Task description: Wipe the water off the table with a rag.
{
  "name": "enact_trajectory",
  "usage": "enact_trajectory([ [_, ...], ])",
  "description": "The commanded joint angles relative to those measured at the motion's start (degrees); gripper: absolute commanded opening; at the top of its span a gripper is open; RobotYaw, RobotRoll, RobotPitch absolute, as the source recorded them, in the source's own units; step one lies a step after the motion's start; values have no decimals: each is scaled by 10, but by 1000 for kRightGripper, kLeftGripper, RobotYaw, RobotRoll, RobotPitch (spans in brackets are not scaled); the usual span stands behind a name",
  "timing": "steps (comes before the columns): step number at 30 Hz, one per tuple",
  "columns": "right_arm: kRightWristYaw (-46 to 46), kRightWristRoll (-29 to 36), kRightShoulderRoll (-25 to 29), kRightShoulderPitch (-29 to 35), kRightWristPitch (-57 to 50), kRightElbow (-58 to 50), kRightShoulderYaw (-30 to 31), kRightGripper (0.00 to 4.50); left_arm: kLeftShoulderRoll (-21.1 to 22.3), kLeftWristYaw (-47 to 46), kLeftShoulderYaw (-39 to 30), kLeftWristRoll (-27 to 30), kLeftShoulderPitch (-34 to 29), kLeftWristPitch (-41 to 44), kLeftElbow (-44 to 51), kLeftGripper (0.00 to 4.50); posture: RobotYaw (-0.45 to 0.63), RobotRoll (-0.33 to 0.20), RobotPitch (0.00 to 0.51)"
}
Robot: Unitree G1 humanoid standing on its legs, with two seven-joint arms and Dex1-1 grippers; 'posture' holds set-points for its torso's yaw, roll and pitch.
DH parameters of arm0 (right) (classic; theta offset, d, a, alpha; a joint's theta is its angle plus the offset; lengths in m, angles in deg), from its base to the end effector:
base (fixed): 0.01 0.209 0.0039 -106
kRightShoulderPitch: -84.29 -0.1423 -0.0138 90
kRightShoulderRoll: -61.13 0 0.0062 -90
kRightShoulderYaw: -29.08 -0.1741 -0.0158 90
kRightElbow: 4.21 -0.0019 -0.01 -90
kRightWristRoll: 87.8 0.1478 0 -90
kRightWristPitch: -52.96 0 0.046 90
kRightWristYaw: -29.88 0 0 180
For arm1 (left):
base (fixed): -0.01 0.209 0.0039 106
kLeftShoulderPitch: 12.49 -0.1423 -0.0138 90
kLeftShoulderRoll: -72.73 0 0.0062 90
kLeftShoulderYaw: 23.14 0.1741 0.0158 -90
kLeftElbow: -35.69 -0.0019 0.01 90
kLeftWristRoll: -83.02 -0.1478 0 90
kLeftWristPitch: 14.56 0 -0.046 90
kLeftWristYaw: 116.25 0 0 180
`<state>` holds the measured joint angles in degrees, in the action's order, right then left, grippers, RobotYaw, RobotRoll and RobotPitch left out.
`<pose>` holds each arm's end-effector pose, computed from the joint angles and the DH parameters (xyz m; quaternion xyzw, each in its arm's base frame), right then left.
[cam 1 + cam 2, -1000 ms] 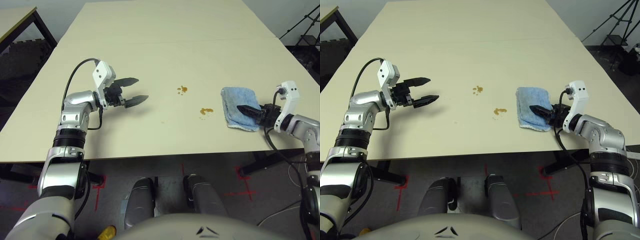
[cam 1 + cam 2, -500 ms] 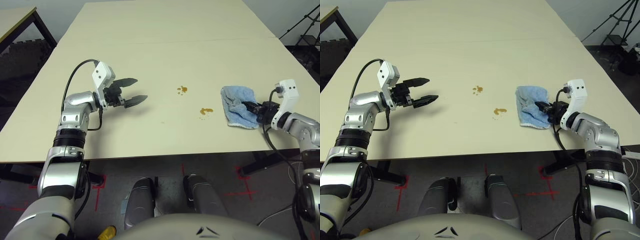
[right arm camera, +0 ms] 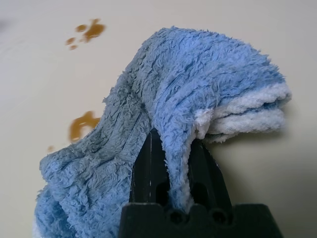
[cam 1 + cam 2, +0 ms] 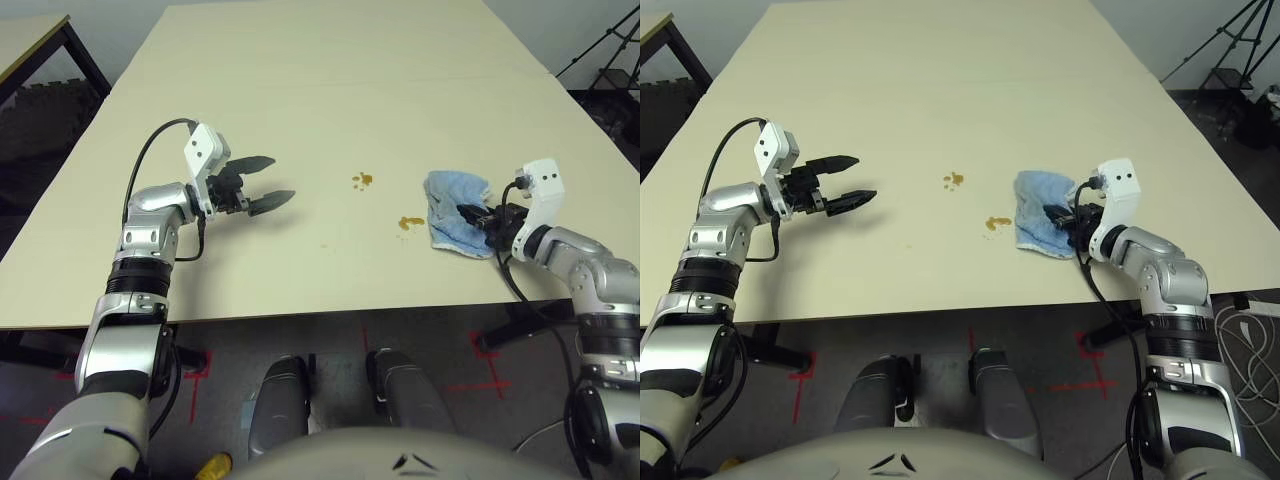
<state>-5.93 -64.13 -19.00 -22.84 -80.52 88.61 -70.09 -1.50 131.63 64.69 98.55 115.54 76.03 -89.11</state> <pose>0.2565 -0.2428 0.1115 0.0795 0.2078 0.2595 0.9398 0.3169 0.2614 0.1528 0.1135 0.0155 -0.4821 0.8686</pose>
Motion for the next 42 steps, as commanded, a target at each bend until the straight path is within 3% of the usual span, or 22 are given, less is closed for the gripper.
enact_trajectory([
  [1,-13,20,-11,21,-41,-29,36,90,5,2,3,-8,3,0,-5,4500,-142,0,118],
  [22,-83,102,17,51,-130,-117,88,90,5,0,5,-7,-2,3,1,4500,-137,0,117],
  [34,48,141,-69,-25,-129,-37,-59,90,1,-2,6,-9,1,-2,-5,4500,-140,0,112],
  [42,123,110,-74,-97,-46,56,-116,90,3,-4,4,-11,4,-6,-15,4500,-135,0,105],
])
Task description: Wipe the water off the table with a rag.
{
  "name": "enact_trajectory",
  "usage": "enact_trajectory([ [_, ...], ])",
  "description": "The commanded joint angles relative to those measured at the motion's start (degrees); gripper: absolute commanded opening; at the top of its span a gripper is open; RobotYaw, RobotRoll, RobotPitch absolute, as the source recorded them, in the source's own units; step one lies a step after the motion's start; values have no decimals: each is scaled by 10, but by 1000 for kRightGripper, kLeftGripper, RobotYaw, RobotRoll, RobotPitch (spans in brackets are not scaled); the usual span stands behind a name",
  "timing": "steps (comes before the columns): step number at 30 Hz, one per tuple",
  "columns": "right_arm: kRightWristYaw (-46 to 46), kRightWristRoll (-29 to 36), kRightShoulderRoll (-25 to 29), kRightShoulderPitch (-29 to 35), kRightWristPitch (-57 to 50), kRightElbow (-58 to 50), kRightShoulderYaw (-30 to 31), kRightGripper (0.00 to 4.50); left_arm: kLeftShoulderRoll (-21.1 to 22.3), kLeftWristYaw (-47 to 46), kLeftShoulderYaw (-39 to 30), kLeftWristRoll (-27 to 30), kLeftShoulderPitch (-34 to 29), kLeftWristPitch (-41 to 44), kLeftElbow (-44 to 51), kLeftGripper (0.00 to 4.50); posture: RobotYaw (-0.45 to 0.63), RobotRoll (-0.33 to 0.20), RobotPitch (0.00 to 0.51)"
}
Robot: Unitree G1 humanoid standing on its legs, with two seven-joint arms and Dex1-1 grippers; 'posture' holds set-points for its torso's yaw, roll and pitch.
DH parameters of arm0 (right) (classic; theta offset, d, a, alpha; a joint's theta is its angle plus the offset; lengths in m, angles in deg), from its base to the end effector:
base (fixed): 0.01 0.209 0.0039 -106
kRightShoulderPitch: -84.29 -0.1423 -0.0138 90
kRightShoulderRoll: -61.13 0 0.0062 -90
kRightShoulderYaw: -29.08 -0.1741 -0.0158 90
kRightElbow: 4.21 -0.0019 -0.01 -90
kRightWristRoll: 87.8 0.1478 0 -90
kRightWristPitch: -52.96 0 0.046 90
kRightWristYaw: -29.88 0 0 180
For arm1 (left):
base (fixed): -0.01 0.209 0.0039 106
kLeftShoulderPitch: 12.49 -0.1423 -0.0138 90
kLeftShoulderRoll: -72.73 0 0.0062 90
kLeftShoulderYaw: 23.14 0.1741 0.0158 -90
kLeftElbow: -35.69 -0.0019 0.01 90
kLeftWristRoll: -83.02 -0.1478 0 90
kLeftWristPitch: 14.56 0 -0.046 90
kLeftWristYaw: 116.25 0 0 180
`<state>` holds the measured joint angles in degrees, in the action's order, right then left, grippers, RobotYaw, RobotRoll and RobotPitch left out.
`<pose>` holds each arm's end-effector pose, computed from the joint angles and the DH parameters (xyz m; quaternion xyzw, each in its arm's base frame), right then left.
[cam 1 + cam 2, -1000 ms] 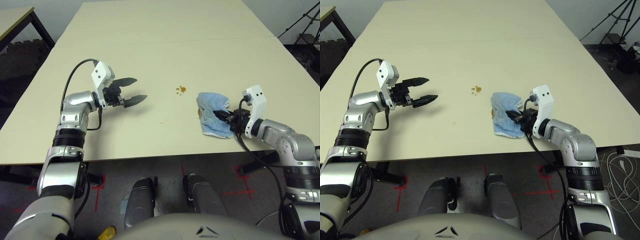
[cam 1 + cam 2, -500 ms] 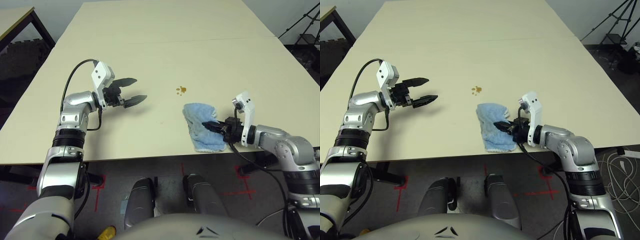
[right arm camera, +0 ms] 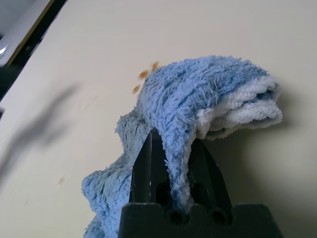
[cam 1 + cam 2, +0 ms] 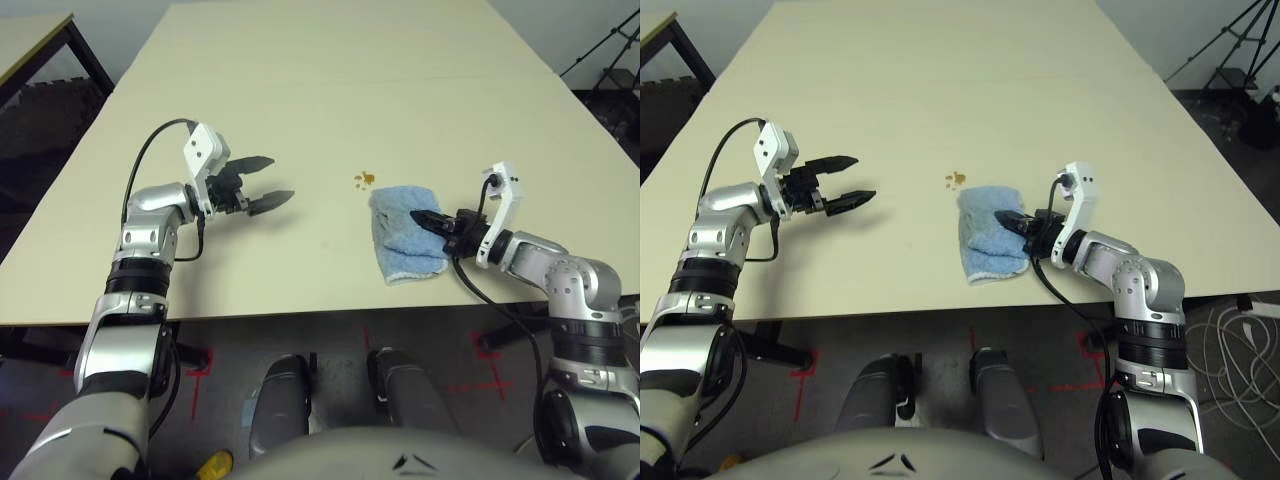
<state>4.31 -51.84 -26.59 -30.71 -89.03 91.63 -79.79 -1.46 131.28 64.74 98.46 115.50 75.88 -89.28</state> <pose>0.2726 -0.2313 0.1269 0.2486 0.1674 0.2292 0.9261 0.3168 0.2618 0.1522 0.1143 0.0164 -0.4790 0.8702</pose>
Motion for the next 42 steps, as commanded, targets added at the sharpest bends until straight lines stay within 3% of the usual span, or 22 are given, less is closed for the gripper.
enact_trajectory([
  [1,31,-20,1,-28,56,41,-21,90,4,0,3,-10,5,-5,-14,4500,-134,0,104],
  [9,70,-76,-28,-87,153,138,13,90,10,1,0,-10,9,-10,-24,4500,-129,0,98],
  [21,48,-135,-97,-138,208,255,82,90,21,1,-5,-6,6,-9,-18,4500,-114,0,94],
  [33,-1,-131,-160,-145,156,237,135,90,19,-3,-4,-4,-1,-5,-9,4500,-103,0,98],
  [42,-65,-119,-164,-130,75,190,178,90,19,-5,-5,-3,-5,-3,-4,4500,-99,0,99],
])
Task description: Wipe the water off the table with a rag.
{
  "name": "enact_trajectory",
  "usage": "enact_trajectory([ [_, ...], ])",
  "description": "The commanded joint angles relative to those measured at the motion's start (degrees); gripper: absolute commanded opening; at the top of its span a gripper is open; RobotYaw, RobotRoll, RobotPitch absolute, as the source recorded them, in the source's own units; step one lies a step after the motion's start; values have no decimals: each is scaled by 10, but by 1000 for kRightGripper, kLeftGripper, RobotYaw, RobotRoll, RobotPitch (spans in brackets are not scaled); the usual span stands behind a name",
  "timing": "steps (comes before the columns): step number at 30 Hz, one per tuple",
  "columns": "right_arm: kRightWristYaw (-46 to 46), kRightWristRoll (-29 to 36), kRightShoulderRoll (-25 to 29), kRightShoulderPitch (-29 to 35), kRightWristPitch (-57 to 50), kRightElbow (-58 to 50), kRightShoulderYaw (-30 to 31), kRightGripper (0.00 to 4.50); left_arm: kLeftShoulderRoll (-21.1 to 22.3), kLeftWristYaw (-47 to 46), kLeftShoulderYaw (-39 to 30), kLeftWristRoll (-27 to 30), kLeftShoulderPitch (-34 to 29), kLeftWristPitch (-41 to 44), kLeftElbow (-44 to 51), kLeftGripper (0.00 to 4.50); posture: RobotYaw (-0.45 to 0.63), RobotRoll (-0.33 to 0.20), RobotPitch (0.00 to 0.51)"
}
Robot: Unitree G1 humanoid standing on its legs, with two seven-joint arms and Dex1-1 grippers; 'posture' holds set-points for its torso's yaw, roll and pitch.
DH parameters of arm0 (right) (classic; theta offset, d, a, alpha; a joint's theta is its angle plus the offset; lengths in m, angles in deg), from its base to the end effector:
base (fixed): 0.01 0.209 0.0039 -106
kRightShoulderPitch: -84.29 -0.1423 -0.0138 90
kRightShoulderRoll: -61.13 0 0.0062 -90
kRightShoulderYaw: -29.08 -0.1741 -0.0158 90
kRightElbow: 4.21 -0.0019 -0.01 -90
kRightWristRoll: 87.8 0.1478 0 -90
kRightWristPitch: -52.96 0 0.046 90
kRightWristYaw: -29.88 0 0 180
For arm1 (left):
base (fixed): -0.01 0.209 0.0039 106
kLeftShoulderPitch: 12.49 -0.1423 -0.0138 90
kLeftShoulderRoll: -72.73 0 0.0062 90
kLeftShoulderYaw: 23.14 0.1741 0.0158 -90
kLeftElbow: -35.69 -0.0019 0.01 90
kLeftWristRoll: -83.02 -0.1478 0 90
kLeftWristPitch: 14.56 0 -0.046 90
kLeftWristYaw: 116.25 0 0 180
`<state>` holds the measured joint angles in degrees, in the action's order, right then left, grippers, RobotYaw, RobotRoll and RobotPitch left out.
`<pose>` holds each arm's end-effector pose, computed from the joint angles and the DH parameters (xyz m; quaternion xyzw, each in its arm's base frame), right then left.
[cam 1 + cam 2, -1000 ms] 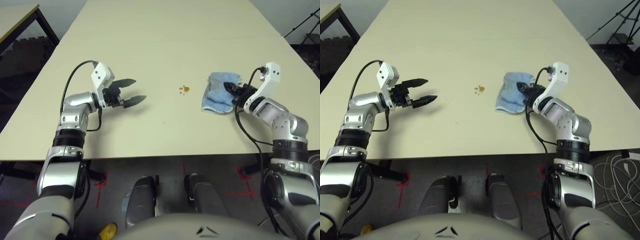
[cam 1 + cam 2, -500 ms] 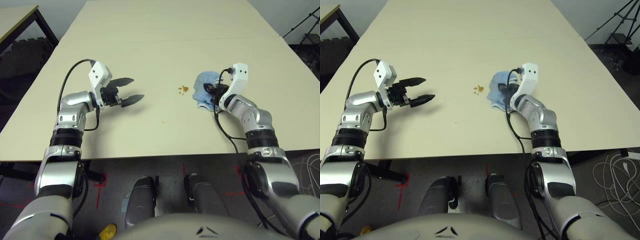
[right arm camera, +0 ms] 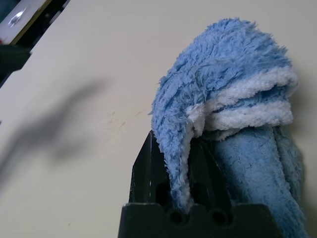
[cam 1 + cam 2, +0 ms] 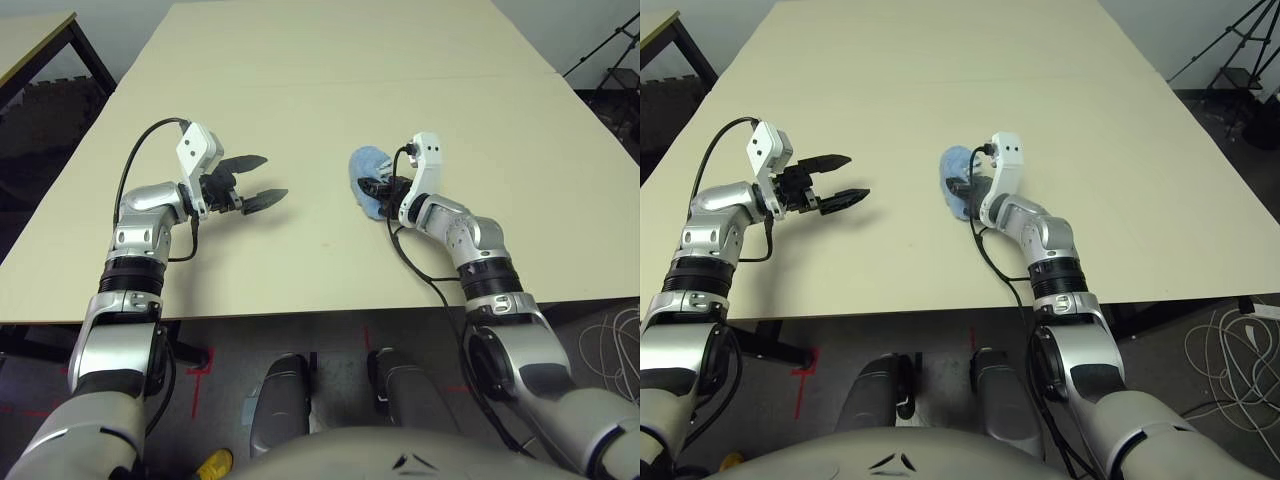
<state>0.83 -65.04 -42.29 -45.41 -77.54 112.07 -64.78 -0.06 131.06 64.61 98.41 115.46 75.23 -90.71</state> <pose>0.3189 -0.1135 0.1129 0.1972 0.2075 0.3608 0.8876 0.3149 0.2703 0.1521 0.1196 0.0241 -0.4665 0.8761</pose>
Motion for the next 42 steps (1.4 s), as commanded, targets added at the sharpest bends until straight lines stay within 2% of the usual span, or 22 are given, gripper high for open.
enact_trajectory([
  [1,-41,17,-6,20,-52,-24,34,90,5,-3,-3,-3,-5,4,12,4500,-97,0,99],
  [7,-42,14,-4,28,-57,-39,33,90,4,-5,-4,-2,-8,4,14,4500,-95,0,96],
  [16,38,-36,33,-28,92,67,-17,90,3,-8,-3,-2,-9,3,16,4500,-100,0,93],
  [28,79,-72,92,-82,222,180,-50,90,2,-9,-2,-4,-6,0,10,4500,-104,0,97],
  [39,1,-45,157,-131,210,179,-77,90,1,-15,-3,-4,-9,-2,8,4500,-104,0,100],
  [42,-38,-46,201,-149,192,173,-74,90,0,-17,-4,-4,-9,-3,7,4500,-104,0,100],
])
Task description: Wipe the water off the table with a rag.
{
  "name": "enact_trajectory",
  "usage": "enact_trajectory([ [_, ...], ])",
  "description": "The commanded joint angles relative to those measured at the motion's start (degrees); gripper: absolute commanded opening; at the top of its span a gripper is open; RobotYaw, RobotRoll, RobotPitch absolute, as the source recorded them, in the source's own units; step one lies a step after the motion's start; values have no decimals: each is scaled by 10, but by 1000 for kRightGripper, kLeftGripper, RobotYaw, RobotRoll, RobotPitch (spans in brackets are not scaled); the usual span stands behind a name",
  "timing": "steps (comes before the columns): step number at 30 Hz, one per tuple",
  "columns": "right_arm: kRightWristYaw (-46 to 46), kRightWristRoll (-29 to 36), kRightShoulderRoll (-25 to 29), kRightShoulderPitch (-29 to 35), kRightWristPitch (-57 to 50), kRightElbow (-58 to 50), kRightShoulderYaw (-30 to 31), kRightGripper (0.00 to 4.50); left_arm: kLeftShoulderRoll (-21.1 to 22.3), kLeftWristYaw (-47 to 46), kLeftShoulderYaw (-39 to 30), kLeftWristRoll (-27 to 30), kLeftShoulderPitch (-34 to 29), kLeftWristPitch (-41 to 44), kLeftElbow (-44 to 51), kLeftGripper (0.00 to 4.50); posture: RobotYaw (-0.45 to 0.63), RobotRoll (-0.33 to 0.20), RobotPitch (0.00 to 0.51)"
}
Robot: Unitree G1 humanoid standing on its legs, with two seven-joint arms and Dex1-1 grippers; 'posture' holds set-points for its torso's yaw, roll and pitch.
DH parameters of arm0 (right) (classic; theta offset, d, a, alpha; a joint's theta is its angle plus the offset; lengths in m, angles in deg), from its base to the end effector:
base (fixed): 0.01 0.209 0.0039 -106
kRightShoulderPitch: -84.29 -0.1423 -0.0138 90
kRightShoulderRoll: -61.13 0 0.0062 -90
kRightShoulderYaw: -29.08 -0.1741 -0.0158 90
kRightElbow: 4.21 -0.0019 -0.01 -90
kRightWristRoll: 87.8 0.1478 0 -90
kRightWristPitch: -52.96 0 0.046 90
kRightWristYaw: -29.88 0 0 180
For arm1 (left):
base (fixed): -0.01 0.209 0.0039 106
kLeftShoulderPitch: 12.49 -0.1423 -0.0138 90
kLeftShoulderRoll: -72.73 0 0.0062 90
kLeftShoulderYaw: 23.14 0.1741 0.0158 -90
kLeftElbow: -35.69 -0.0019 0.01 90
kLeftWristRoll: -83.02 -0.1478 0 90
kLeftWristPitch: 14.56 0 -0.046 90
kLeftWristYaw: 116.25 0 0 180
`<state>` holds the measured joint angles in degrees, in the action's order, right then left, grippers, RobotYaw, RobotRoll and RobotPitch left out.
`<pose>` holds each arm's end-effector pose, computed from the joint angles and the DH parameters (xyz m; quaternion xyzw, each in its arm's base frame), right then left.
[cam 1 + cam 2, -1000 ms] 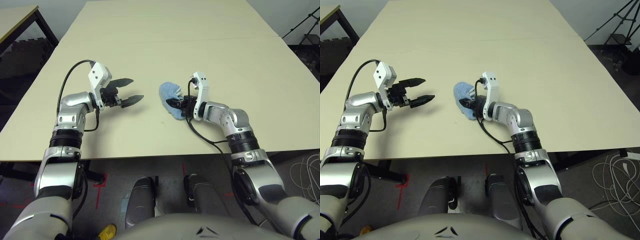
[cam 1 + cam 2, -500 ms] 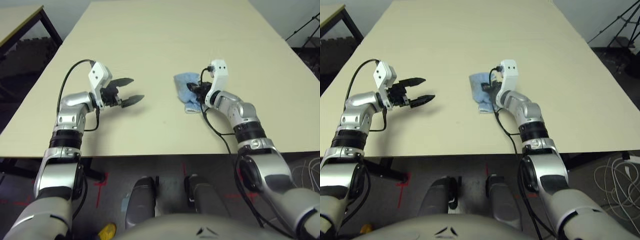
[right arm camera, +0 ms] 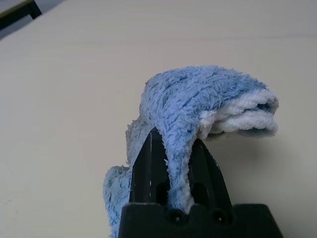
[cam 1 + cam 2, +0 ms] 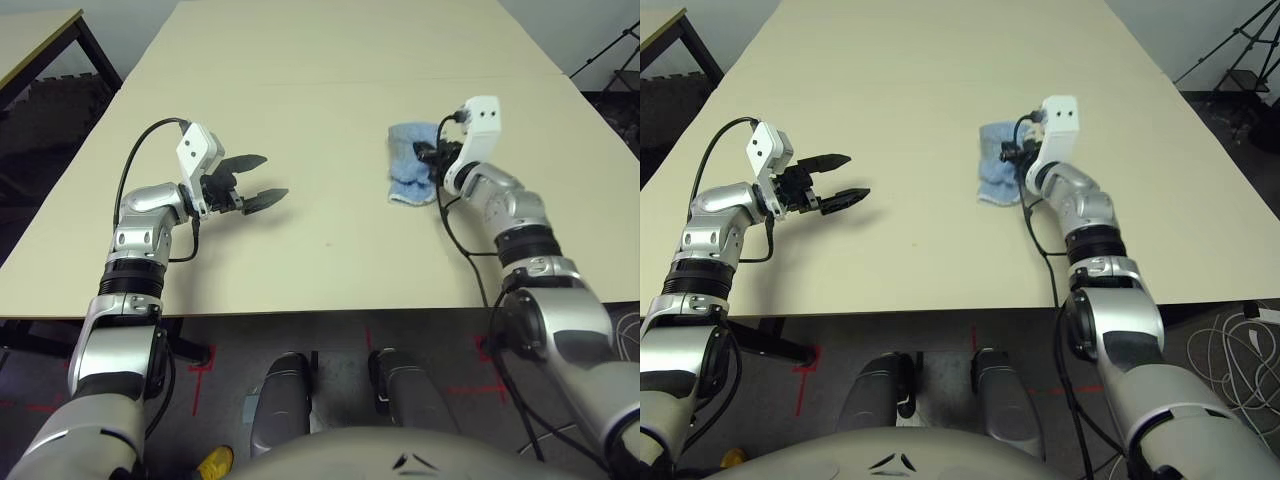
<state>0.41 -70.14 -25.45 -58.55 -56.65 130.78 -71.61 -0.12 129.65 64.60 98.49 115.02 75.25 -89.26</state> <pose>0.3531 -0.2099 0.1659 0.0917 0.0568 0.2067 0.9724 0.3142 0.2684 0.1539 0.1245 0.0165 -0.4593 0.8794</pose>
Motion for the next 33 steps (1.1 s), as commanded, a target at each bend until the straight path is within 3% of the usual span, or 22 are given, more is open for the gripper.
enact_trajectory([
  [1,-46,4,46,-23,-22,-14,-5,90,0,-4,-3,-5,-3,-4,-9,4500,-112,0,100],
  [15,-157,-47,175,-38,-51,35,32,90,-5,-6,-2,-8,5,-13,-27,4500,-123,0,99],
  [22,-152,-85,195,-38,-25,99,42,90,-4,-6,-2,-8,3,-12,-25,4500,-120,0,98],
  [33,-79,-177,194,-23,119,210,76,90,0,-7,-3,-7,-2,-9,-15,4500,-107,0,96],
])
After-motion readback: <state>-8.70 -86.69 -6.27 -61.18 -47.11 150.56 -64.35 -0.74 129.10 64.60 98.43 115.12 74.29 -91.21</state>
